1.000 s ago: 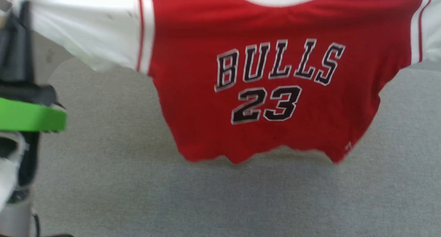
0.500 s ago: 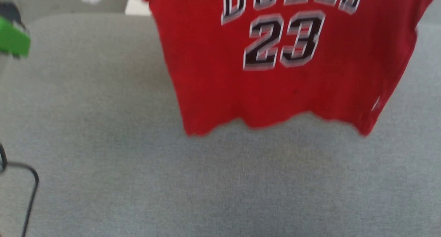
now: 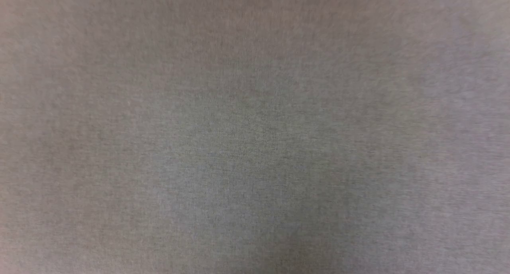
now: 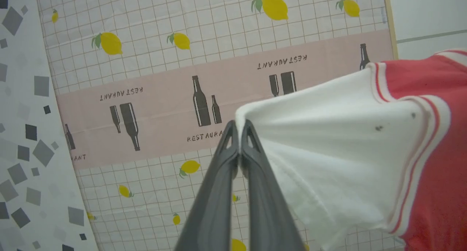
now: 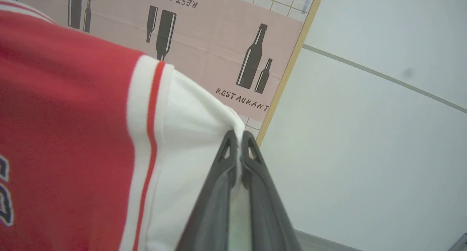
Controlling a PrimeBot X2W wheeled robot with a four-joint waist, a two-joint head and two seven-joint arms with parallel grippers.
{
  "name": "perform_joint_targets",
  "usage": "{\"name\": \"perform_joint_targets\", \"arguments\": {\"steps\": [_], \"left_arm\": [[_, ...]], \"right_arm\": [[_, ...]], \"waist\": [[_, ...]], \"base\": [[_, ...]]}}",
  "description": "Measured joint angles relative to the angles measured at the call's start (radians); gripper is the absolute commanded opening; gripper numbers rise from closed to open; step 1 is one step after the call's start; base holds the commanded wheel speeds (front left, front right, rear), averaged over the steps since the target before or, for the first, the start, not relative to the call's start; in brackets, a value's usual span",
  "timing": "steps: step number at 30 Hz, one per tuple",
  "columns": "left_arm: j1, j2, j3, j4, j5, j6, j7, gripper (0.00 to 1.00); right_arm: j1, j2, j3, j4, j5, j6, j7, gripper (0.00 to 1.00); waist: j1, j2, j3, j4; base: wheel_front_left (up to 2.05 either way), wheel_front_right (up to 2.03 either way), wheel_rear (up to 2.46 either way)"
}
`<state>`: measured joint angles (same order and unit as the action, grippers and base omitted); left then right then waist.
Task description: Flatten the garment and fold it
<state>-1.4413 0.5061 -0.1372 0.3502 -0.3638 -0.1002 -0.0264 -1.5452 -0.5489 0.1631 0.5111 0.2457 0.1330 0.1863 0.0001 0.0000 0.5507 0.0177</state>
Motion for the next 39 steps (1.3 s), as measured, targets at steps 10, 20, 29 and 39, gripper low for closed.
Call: {"name": "perform_joint_targets", "arguments": {"steps": [10,20,29,39], "left_arm": [[-0.089,-0.068,-0.042,0.228,0.019,-0.006,-0.175,0.00],[0.234,-0.169,-0.145,0.330,0.017,-0.022,-0.226,0.00],[0.707,-0.153,-0.309,0.287,-0.029,-0.024,-0.217,0.00],[1.047,-0.013,-0.374,0.117,-0.161,-0.030,-0.103,0.00]], "right_arm": [[-0.092,0.064,0.016,0.235,-0.096,0.000,-0.153,0.00],[0.156,0.089,0.117,0.327,-0.013,0.000,-0.282,0.00],[0.624,0.023,0.289,0.216,0.194,0.000,-0.291,0.00],[1.025,-0.115,0.360,0.069,0.360,0.000,-0.209,0.00]], "waist": [[0.0002,0.0000,0.120,0.038],[0.0001,0.0000,0.067,0.080],[-0.0002,0.0000,-0.101,0.088],[-0.0002,0.0000,-0.294,0.088]], "base": [[0.00,0.00,0.00],[0.00,0.00,0.00],[0.00,0.00,0.00],[0.00,0.00,0.00]]}}
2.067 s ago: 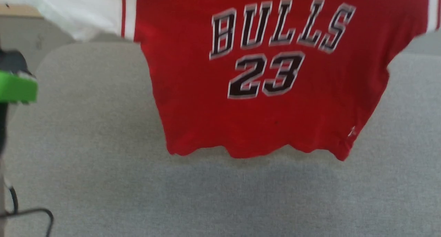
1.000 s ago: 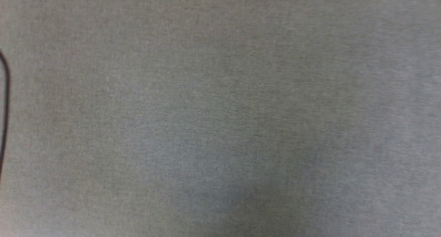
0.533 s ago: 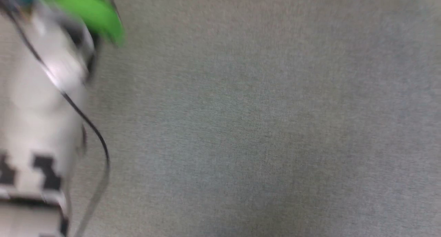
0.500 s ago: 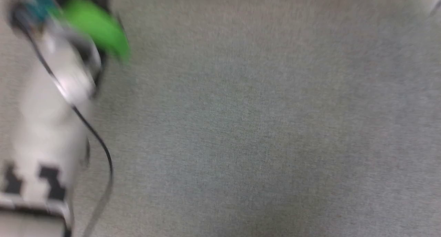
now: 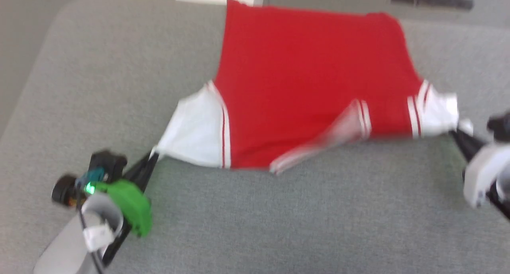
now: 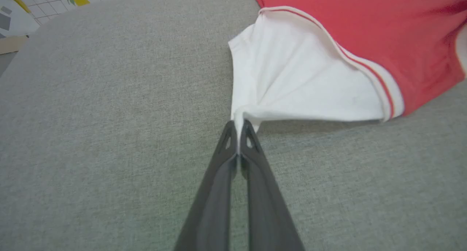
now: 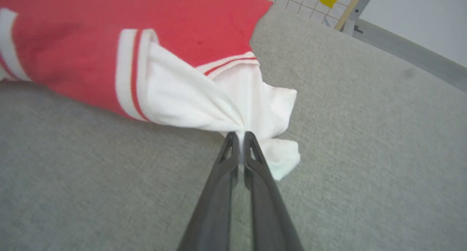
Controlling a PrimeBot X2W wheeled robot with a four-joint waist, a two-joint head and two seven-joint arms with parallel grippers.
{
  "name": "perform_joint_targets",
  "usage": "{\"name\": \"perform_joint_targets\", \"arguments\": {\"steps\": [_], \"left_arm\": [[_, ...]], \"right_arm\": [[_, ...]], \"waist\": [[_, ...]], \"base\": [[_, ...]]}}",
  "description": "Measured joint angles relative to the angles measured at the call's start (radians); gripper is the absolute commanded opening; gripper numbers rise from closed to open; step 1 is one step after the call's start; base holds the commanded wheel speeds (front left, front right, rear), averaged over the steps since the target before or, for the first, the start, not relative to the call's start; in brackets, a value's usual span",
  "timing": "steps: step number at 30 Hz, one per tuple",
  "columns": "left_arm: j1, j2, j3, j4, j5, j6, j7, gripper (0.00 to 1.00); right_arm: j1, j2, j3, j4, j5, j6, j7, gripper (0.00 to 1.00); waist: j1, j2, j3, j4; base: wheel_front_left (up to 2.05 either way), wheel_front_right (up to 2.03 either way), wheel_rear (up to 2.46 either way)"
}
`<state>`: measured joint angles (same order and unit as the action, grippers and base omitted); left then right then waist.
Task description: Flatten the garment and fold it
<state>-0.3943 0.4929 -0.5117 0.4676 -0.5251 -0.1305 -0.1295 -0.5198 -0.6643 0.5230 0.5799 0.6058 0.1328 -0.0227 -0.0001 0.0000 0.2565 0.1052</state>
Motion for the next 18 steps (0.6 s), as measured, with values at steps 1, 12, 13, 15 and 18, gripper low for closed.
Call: {"name": "perform_joint_targets", "arguments": {"steps": [1,12,13,15,18], "left_arm": [[0.026,0.009,0.002,-0.012,-0.011,0.000,0.008,0.00],[0.289,0.072,-0.001,-0.134,-0.098,0.027,0.105,0.00],[0.315,0.077,0.000,-0.150,-0.110,0.032,0.113,0.00],[0.359,0.084,-0.005,-0.184,-0.129,0.041,0.130,0.00],[0.412,0.086,-0.011,-0.235,-0.142,0.061,0.148,0.00]], "right_arm": [[0.031,-0.007,0.001,-0.008,0.010,0.000,0.012,0.00],[0.317,-0.060,-0.017,-0.135,0.104,0.000,0.159,0.00],[0.348,-0.067,-0.021,-0.154,0.113,0.000,0.177,0.00],[0.404,-0.080,-0.030,-0.192,0.127,0.000,0.211,0.00],[0.484,-0.085,-0.058,-0.237,0.137,0.000,0.252,0.00]], "waist": [[0.0000,0.0000,-0.018,0.000],[-0.0001,0.0000,-0.181,-0.009],[0.0000,0.0000,-0.194,-0.010],[0.0000,0.0000,-0.215,-0.012],[-0.0001,0.0000,-0.236,-0.013]], "base": [[0.00,0.00,0.00],[0.00,0.00,0.00],[0.00,0.00,0.00],[0.00,0.00,0.00],[0.00,0.00,0.00]]}}
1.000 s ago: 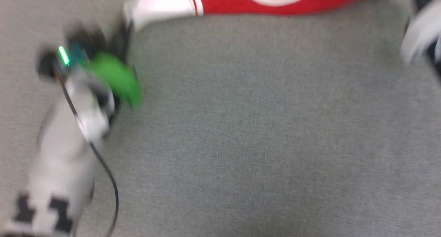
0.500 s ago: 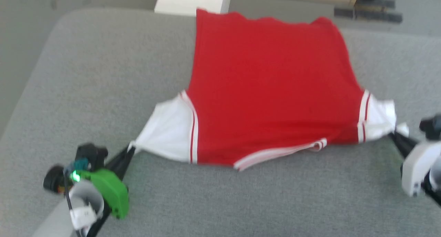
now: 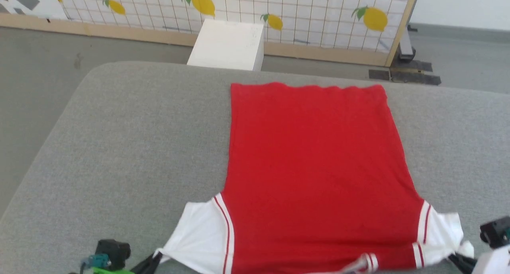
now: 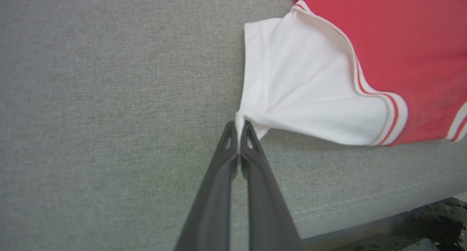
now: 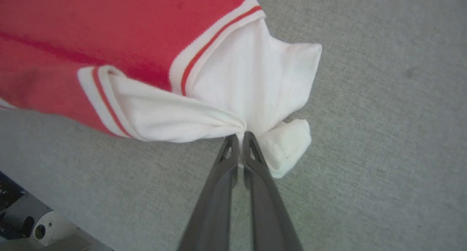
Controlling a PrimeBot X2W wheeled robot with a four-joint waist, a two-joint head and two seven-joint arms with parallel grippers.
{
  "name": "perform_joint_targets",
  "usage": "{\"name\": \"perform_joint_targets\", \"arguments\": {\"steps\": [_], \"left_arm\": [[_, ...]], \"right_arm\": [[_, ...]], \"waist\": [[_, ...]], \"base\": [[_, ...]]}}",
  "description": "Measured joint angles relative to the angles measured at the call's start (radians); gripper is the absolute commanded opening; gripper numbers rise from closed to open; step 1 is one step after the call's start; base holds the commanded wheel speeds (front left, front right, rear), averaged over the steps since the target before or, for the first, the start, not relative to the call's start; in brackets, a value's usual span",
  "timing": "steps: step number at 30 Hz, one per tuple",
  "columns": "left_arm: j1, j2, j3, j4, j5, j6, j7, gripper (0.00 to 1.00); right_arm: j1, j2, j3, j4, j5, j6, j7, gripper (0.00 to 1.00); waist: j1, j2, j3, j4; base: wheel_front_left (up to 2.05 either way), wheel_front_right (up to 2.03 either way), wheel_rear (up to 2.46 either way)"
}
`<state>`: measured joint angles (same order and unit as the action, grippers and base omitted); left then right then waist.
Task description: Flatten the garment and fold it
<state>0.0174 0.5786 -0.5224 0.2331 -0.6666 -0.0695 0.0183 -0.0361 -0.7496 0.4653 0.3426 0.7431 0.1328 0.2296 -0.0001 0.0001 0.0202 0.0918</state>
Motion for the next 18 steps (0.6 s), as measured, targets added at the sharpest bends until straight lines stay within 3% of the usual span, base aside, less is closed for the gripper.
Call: {"name": "perform_joint_targets", "arguments": {"steps": [4,5,6,13,18], "left_arm": [[0.024,-0.007,-0.008,-0.058,-0.003,0.026,0.010,0.00],[0.024,-0.010,-0.010,-0.070,-0.003,0.029,0.011,0.00],[0.024,-0.014,-0.011,-0.083,-0.003,0.032,0.012,0.00],[0.015,-0.024,-0.036,-0.162,0.001,0.039,0.043,0.00],[-0.013,-0.025,-0.053,-0.267,0.019,0.046,0.079,0.00]], "right_arm": [[0.065,0.003,-0.049,-0.027,-0.005,0.000,0.031,0.00],[0.071,0.005,-0.063,-0.033,-0.010,0.000,0.038,0.40],[0.073,0.009,-0.081,-0.039,-0.012,0.000,0.053,1.00],[0.065,0.008,-0.199,-0.148,0.024,0.000,0.198,1.00],[-0.035,0.008,-0.320,-0.234,0.047,0.000,0.328,1.00]], "waist": [[0.0000,0.0000,0.001,0.004],[0.0000,0.0000,0.005,0.006],[0.0000,0.0000,0.009,0.009],[0.0000,0.0000,0.040,0.038],[0.0000,0.0000,0.084,0.070]], "base": [[0.00,0.00,0.00],[0.00,0.00,0.00],[0.00,0.00,0.00],[0.00,0.00,0.00],[0.00,0.00,0.00]]}}
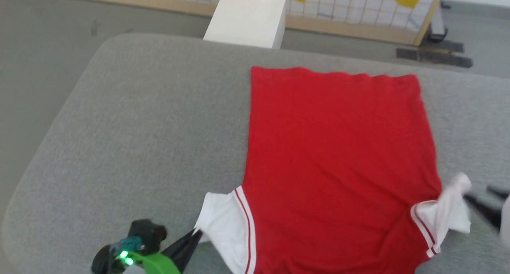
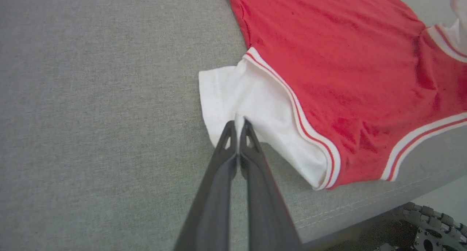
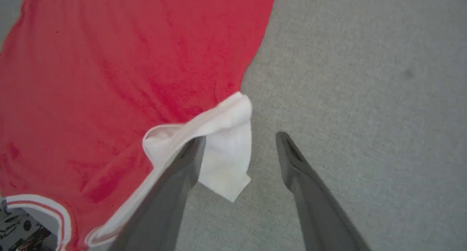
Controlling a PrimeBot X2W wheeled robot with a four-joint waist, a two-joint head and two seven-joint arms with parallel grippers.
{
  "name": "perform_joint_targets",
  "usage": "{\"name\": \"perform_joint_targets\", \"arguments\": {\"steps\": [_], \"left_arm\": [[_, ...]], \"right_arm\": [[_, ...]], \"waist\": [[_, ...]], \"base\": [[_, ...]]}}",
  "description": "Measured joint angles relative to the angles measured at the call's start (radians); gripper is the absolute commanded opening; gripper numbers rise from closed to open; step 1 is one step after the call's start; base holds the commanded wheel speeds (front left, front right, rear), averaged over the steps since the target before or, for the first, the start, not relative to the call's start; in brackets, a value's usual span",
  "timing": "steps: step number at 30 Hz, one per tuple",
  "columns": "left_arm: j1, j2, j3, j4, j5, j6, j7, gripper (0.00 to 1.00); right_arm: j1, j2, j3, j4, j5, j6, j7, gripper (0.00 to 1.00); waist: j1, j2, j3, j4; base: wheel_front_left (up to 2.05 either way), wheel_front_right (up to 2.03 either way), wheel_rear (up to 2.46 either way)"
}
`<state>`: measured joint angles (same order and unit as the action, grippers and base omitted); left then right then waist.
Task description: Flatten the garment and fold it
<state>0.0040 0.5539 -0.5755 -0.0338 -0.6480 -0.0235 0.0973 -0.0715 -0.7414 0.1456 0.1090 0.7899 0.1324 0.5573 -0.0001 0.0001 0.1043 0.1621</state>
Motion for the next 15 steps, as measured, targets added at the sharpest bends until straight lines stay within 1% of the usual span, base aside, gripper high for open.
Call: {"name": "perform_joint_targets", "arguments": {"steps": [2,5,8,12,15], "left_arm": [[-0.014,-0.004,-0.013,-0.044,0.008,0.004,0.014,0.00],[-0.037,-0.021,-0.036,-0.107,0.028,0.009,0.035,0.00],[-0.055,-0.035,-0.056,-0.155,0.058,0.017,0.043,0.00],[-0.082,-0.069,-0.083,-0.199,0.075,0.024,0.044,0.00],[-0.102,-0.093,-0.104,-0.219,0.092,0.024,0.043,0.00]], "right_arm": [[-0.062,0.003,-0.035,-0.009,-0.014,0.000,0.048,1.00],[-0.166,0.026,-0.088,0.007,-0.030,0.000,0.150,1.00],[-0.291,0.036,-0.121,0.041,-0.110,0.000,0.224,1.00],[-0.435,0.044,-0.156,0.122,-0.207,0.000,0.311,1.00],[-0.538,0.059,-0.186,0.208,-0.280,0.000,0.361,1.00]], "waist": [[0.0000,0.0000,0.023,0.015],[0.0000,0.0000,0.065,0.046],[0.0000,0.0000,0.111,0.078],[0.0001,0.0000,0.173,0.121],[0.0001,0.0000,0.223,0.161]], "base": [[0.00,0.00,0.00],[0.00,0.00,0.00],[0.00,0.00,0.00],[0.00,0.00,0.00],[0.00,0.00,0.00]]}}
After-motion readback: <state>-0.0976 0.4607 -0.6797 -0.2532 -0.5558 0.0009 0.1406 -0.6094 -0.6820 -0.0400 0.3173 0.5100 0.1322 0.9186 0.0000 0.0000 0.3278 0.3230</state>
